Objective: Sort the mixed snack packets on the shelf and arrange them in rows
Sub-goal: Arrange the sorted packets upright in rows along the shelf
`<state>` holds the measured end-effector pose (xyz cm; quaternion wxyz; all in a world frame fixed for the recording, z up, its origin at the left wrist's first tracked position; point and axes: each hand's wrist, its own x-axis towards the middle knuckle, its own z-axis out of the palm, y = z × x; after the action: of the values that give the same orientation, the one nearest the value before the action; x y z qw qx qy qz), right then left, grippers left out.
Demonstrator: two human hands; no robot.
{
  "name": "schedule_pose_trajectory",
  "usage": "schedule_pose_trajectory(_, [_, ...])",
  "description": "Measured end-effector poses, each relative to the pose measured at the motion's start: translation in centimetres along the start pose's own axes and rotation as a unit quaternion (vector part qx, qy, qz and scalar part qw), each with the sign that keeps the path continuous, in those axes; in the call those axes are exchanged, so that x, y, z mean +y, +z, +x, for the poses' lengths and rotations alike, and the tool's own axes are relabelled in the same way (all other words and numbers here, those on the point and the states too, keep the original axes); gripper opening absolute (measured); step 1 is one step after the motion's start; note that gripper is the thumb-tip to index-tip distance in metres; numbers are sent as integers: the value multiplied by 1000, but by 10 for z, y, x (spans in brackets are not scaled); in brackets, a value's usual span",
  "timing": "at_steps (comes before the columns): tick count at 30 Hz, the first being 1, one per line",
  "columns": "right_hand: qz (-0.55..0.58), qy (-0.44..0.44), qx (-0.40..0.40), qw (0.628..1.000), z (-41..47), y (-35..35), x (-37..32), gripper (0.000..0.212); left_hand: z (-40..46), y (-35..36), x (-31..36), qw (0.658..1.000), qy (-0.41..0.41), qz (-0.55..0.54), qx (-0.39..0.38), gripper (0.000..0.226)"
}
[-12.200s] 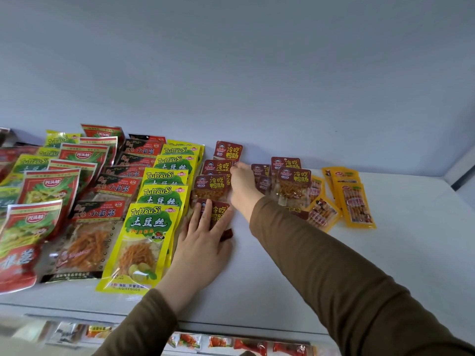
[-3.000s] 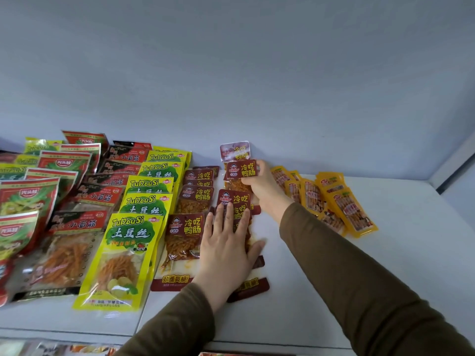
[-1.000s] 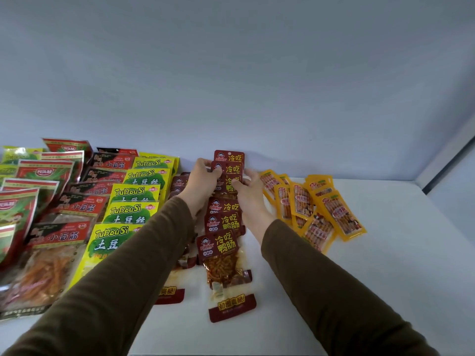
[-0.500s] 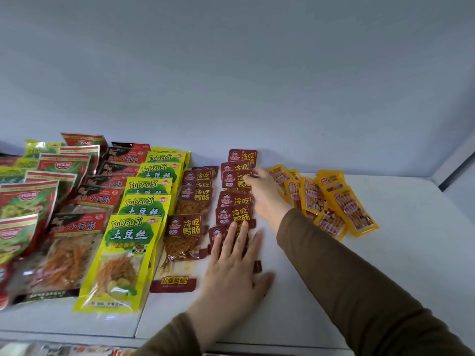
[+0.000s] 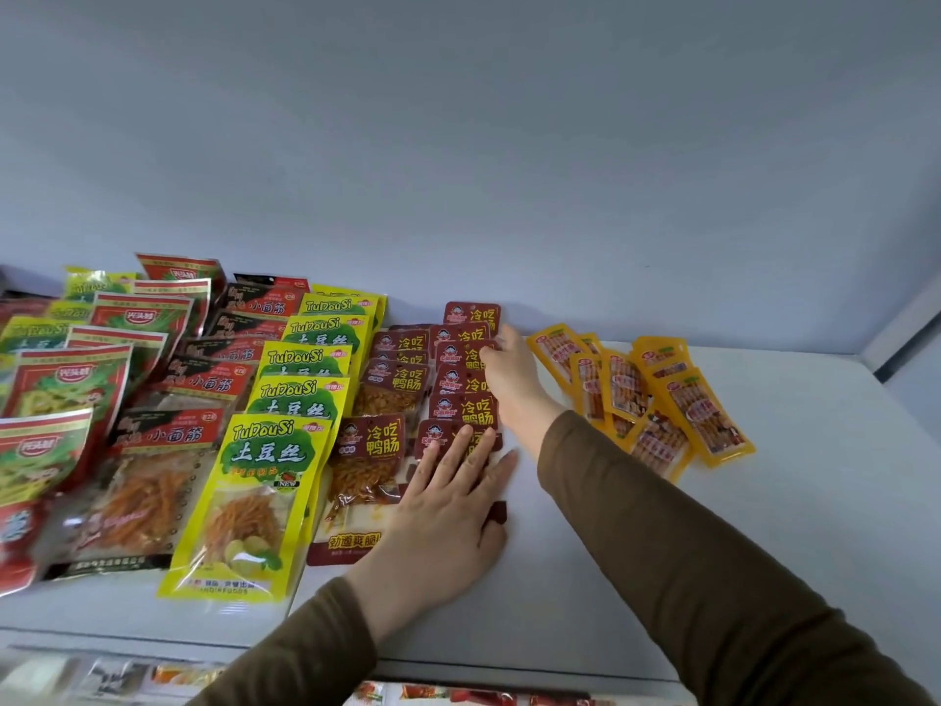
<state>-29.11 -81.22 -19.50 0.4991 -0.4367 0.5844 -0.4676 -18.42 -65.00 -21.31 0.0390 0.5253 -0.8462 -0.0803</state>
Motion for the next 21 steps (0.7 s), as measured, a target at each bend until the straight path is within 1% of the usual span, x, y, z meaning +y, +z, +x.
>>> schedule_pose_trajectory(3, [-26,-28,-17,999,-4,-10,3,28,-4,0,-1,1000,-6,-19,23,72])
schedule_pose_trajectory(6, [0,-34,-17,999,-13,-20,8,27,-8,1,0,998,-43,-1,55,76])
schedule_pose_trajectory(9, [14,-35,-37,999,-23,-22,17,34,-9,5,2,996,-76,12,55,73])
schedule_pose_trajectory(11, [24,-24,-44,998,-29,-19,20,42,-9,8,3,995,-80,5,53,70])
schedule_pose_trajectory(13, [25,-24,-37,999,-29,-16,20,45,-10,10,3,995,-78,2,57,69])
schedule_pose_trajectory(17, [-15,-39,-23,999,-11,-16,10,40,-10,14,3,995,-79,7,66,69])
schedule_pose_trajectory(21, [-64,-35,-19,997,10,-14,-4,45,-10,16,2,994,-81,5,71,69])
